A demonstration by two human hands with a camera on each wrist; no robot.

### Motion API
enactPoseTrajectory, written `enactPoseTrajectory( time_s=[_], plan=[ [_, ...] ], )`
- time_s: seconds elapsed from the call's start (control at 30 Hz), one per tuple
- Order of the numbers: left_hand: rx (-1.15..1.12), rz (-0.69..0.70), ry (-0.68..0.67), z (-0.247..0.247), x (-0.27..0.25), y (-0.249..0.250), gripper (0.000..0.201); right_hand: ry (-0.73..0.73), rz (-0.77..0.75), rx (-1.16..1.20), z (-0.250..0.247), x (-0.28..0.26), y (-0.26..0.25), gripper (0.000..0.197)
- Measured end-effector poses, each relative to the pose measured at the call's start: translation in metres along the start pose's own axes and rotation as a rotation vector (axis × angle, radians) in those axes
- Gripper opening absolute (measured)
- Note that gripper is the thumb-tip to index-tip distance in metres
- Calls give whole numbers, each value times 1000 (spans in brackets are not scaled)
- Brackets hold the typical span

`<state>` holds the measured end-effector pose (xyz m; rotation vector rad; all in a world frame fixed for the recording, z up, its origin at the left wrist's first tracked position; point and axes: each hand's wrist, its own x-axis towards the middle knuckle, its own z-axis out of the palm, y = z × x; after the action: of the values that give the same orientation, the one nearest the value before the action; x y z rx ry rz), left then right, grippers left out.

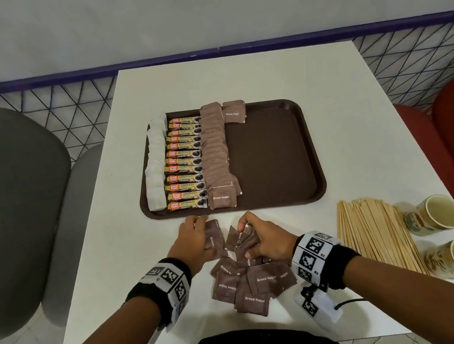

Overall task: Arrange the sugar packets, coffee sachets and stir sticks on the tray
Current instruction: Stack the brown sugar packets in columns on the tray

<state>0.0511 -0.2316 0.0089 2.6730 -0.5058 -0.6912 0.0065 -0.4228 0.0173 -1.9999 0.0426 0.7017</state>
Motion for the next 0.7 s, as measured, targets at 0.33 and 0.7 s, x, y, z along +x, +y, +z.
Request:
enactPoseTrajectory(
  time_s=[0.33, 0.7],
  plan=[
    [-48, -13, -52, -3, 2, -3, 40, 6, -16, 243, -15, 0, -10, 51],
    [-1021, -235, -29, -35, -19, -2, 23, 56, -29, 725, -37, -8, -24, 47]
  ],
)
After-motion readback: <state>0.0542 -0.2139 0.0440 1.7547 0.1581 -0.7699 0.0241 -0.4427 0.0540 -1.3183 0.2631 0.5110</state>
